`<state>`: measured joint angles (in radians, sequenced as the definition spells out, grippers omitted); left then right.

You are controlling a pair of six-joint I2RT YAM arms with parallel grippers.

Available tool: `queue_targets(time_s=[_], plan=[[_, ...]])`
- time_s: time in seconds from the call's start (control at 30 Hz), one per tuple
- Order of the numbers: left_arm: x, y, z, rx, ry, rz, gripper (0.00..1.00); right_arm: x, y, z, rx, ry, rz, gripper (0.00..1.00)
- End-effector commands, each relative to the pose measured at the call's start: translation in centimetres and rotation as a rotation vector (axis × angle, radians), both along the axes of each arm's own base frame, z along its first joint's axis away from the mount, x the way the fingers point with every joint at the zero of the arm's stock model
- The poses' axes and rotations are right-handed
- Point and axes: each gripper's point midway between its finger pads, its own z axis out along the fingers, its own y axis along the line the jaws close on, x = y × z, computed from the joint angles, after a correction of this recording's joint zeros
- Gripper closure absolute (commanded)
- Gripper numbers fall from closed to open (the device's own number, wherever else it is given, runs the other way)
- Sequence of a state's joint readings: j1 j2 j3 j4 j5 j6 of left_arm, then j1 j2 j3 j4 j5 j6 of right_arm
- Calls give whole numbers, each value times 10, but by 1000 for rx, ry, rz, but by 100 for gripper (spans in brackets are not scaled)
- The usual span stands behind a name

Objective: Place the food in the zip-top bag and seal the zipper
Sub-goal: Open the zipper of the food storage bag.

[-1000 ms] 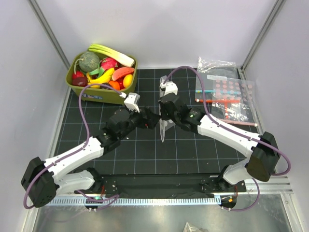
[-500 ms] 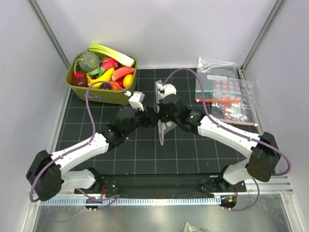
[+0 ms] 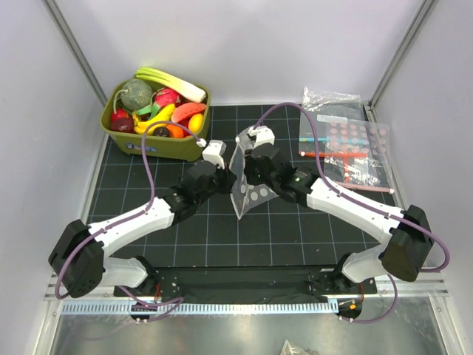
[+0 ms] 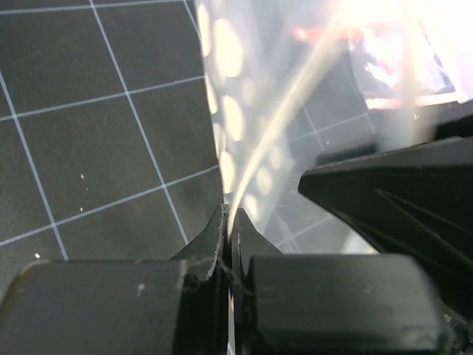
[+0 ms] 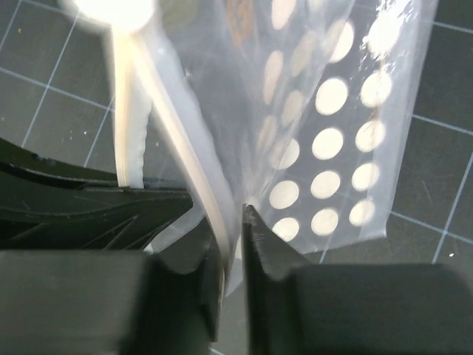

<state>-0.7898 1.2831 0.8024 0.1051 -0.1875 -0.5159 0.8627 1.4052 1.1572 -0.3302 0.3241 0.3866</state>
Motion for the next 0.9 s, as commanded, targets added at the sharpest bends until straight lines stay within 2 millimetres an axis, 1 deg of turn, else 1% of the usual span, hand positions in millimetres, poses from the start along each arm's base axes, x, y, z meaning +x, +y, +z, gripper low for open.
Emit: queue_targets(time_s=[0.0, 0.07, 0.13, 0.23, 0.33, 0.4, 0.43, 0.5, 0.63, 0.67, 0.7, 0.73, 0.77, 0.8, 0.83, 0.87], plan=[[9, -5, 21, -32, -32, 16, 100, 6, -2, 15, 12, -46, -29, 71], [8, -8, 20, -34, -19, 5, 100, 5, 0, 13, 13, -42, -17, 63], [8, -9, 19, -35, -12, 5, 100, 3, 0, 13, 11, -42, -15, 60], [9, -8, 19, -35, -11, 11, 100, 2, 3, 10, 8, -37, -4, 60], [10, -6, 19, -38, -9, 20, 100, -1, 12, 3, 0, -24, 15, 60], [10, -5, 19, -43, -6, 23, 100, -2, 18, -7, -22, -8, 25, 60], [11, -5, 19, -48, -4, 25, 100, -1, 20, -7, -29, -9, 20, 60], [12, -4, 20, -57, -1, 28, 100, 0, 22, -16, -56, 7, 17, 64], [14, -1, 17, -80, 20, 35, 100, 2, 21, -16, -67, 7, -3, 85], [16, 1, 15, -88, 32, 35, 100, 6, 15, -14, -82, -9, -42, 95], [17, 2, 14, -95, 40, 33, 100, 7, 7, -16, -116, -3, -64, 99], [18, 1, 11, -107, 52, 33, 100, 10, 2, -9, -130, -18, -95, 99], [19, 1, 9, -112, 61, 26, 100, 12, -12, -9, -176, -31, -150, 99], [20, 0, 7, -113, 65, 28, 100, 15, -20, -2, -194, -49, -183, 99], [21, -2, 0, -104, 82, 26, 100, 16, -25, 1, -205, -59, -203, 99], [21, -5, -3, -105, 92, 14, 100, 16, -31, 3, -229, -65, -224, 99]])
